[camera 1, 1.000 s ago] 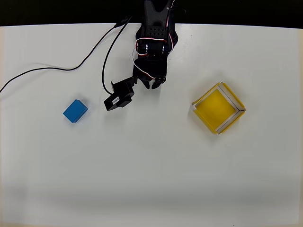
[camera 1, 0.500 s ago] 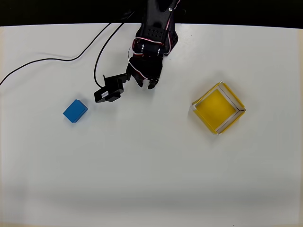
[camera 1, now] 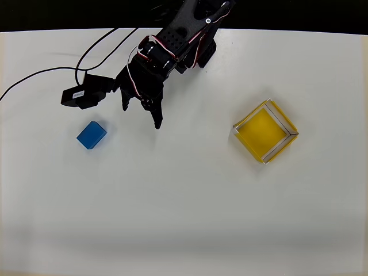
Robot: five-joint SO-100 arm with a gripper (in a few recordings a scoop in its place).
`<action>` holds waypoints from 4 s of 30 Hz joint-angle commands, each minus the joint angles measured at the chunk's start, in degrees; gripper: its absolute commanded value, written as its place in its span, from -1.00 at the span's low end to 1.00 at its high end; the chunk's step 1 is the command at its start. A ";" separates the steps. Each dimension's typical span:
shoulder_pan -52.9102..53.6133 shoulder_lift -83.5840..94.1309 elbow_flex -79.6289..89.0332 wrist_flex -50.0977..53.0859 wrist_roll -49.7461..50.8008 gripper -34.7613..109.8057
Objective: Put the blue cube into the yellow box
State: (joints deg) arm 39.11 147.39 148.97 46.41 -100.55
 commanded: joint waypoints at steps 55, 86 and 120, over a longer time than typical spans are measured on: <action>10.20 -61.26 -23.55 -53.79 11.07 -0.09; -18.90 -9.93 -12.13 -52.47 11.69 -0.31; -74.62 -20.13 -48.43 25.40 32.78 -0.31</action>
State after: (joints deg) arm -31.82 128.67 109.69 70.93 -69.87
